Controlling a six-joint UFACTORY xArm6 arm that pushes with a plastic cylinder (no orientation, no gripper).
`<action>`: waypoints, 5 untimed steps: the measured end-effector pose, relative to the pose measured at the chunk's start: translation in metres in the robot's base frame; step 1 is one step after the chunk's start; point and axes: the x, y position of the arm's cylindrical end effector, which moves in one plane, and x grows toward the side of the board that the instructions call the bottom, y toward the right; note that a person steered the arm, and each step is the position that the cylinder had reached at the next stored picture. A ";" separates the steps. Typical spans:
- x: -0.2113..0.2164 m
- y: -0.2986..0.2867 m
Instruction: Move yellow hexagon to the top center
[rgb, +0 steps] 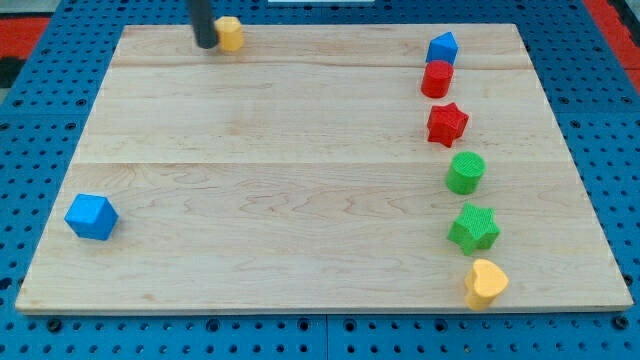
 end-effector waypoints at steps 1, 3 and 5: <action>-0.017 0.002; -0.031 0.002; -0.030 0.041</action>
